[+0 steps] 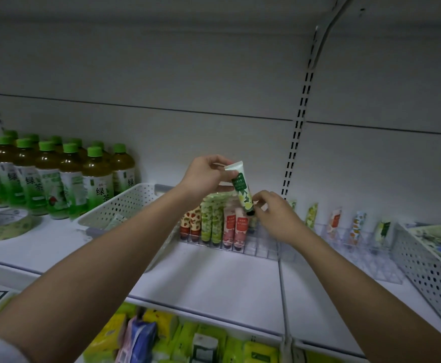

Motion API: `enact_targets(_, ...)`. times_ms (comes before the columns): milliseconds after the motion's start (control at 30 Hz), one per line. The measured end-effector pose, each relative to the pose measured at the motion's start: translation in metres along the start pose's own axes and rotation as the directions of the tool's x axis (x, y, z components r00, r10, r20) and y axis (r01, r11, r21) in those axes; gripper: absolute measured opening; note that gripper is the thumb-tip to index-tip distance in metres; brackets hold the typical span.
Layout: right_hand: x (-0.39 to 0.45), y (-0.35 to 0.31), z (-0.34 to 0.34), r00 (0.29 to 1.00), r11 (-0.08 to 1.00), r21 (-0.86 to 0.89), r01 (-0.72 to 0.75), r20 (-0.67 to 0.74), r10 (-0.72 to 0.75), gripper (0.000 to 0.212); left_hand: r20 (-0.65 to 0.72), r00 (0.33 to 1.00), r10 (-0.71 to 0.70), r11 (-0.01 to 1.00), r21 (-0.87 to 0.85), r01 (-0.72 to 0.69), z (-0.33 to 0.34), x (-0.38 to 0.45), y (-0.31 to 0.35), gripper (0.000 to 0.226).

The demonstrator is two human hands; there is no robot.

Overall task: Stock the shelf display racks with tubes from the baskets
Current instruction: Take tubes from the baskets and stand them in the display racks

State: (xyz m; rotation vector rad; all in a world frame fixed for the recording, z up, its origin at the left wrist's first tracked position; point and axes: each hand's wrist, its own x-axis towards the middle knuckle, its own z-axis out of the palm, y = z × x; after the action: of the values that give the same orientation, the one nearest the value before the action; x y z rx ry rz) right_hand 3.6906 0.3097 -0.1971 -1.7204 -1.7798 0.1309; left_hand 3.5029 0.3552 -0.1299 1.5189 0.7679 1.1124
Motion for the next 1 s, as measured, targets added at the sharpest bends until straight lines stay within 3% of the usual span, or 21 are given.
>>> enact_targets(200, -0.047, 0.035, -0.010, 0.997, 0.998, 0.051, -0.037, 0.072, 0.033, 0.011, -0.031, 0.999, -0.015, 0.999, 0.049, 0.017, 0.036, 0.020, -0.006, 0.008)
enact_targets(333, -0.081, 0.051, -0.002, 0.969, 0.994, 0.097, -0.056, 0.245, 0.030, 0.014, -0.062, 0.998, 0.007, 0.968, 0.252, 0.009, 0.057, 0.030, -0.010, 0.011)
enact_targets(433, -0.099, 0.053, 0.016, 0.958, 0.988, 0.151, -0.011, 0.285, -0.033, 0.018, -0.056, 0.998, 0.014, 0.921, 0.388, 0.009, 0.072, 0.035, -0.013, 0.014)
enact_targets(700, -0.106, 0.051, 0.045, 0.933, 0.990, 0.064, 0.124, 0.333, -0.138, 0.044, -0.031, 0.988, 0.151, 0.680, 0.728, -0.081, 0.102, 0.049, -0.034, 0.004)
enact_targets(867, -0.101, 0.049, 0.047, 0.876, 0.981, -0.035, 0.192, 0.457, -0.155, 0.059, -0.054, 0.977, 0.207, 0.594, 0.800, -0.082, 0.116, 0.061, -0.044, 0.011)
enact_targets(1000, -0.101, 0.053, 0.047, 0.866, 0.975, -0.045, 0.216, 0.470, -0.170, 0.063, -0.036, 0.975, 0.219, 0.535, 0.840, -0.089, 0.123, 0.068, -0.052, 0.012)
